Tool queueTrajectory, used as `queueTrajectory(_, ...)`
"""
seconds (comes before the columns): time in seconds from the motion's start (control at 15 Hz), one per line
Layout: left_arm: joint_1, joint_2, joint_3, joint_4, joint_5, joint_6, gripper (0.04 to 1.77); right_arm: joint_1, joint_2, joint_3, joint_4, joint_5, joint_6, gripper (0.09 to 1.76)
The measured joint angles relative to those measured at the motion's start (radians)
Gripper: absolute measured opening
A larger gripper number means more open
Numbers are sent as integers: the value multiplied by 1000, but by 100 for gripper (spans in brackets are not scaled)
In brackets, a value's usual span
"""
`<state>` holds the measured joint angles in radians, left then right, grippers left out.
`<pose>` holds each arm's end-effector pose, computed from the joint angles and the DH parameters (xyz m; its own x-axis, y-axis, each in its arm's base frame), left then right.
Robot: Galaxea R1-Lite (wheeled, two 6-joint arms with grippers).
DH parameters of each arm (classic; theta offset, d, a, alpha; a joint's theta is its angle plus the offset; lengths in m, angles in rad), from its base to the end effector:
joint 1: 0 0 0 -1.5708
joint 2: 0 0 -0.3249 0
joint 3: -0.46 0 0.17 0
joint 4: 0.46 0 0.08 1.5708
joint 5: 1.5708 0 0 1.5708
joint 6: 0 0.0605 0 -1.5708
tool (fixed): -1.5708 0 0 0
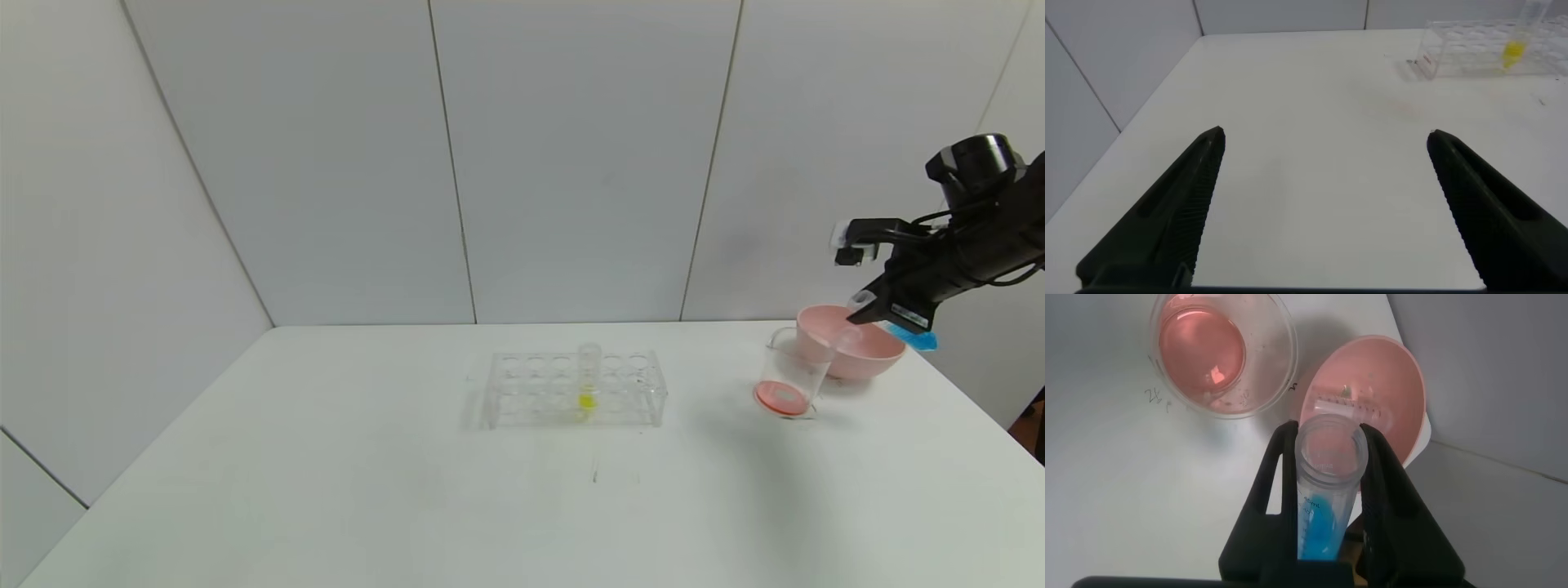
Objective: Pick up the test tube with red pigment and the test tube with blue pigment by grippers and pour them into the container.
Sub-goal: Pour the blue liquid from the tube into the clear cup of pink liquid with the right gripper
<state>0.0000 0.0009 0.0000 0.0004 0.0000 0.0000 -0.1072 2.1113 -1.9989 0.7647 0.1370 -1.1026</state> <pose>-0.0320 0.0000 0.0754 1.0000 0.0000 -0.0013 0.0000 1.0000 0.0000 0.4150 -0.0363 0.2289 0.6444 0.0680 -0.7617 -0.6736 0.5221 -0.5232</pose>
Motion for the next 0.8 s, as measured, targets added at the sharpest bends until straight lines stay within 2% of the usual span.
queueTrajectory(0.33, 0, 0, 0, 0, 0, 0, 176, 53, -7, 0, 37, -69, -34, 51)
queueTrajectory(0.8, 0, 0, 0, 0, 0, 0, 176, 113, -24, 0, 77, -224, -80, 51)
